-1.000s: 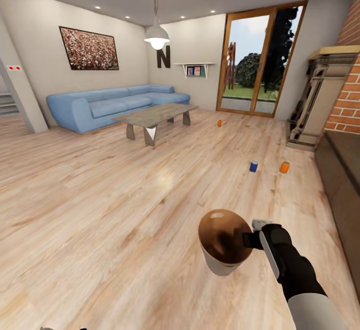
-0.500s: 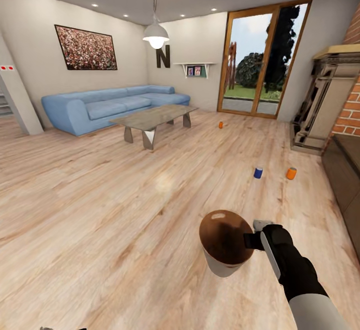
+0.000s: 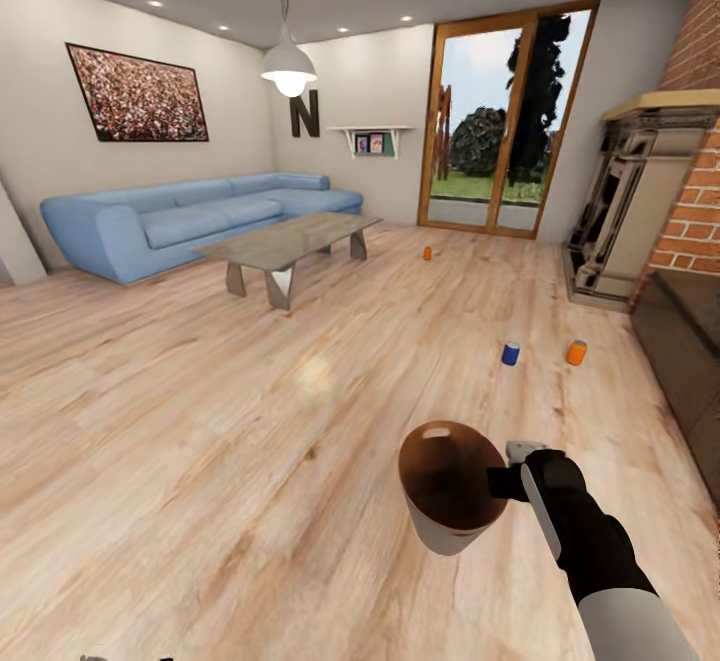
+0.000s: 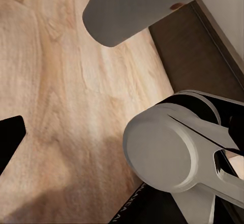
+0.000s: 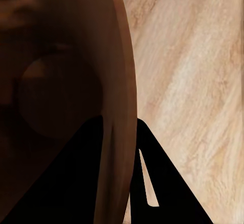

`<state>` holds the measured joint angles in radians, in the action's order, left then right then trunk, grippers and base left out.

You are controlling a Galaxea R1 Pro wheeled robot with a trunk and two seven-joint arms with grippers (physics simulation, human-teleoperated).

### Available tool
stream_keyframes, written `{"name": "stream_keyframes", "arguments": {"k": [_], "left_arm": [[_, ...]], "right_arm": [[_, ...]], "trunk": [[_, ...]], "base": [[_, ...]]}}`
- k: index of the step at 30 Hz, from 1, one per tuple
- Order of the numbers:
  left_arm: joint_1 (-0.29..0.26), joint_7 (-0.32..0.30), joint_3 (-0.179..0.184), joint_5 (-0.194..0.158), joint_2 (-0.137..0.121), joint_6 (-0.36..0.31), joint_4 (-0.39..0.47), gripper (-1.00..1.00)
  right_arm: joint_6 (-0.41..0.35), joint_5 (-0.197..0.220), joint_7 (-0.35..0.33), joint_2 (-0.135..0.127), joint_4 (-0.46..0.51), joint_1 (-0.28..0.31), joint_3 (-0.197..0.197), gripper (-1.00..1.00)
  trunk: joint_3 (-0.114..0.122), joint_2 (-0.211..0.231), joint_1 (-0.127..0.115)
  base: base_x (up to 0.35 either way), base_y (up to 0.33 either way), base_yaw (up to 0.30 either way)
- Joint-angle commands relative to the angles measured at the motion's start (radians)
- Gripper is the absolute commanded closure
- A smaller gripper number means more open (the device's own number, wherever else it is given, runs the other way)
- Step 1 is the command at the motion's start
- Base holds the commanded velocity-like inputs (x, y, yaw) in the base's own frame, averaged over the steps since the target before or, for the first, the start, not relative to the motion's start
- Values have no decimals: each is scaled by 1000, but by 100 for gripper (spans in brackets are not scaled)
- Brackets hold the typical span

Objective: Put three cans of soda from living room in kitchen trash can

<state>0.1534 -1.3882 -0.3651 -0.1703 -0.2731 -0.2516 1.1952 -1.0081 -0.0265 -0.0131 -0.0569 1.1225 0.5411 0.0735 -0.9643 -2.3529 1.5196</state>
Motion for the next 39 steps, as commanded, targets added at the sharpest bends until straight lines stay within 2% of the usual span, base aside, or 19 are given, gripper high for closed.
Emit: {"name": "stream_keyframes", "arguments": {"k": [1, 27, 39], "left_arm": [[0, 0, 0, 0, 0, 0, 0, -100], [0, -1, 0, 0, 0, 0, -3, -100], [0, -2, 0, 0, 0, 0, -6, -100]], "right_arm": [[0, 16, -4, 0, 0, 0, 0, 100], [0, 16, -4, 0, 0, 0, 0, 100], [0, 16, -4, 1, 0, 0, 0, 100]], "trunk": [[1, 0, 0], [14, 0, 0], [17, 0, 0]], "base": [[298, 191, -254], [293, 198, -258], [287, 204, -96]]}}
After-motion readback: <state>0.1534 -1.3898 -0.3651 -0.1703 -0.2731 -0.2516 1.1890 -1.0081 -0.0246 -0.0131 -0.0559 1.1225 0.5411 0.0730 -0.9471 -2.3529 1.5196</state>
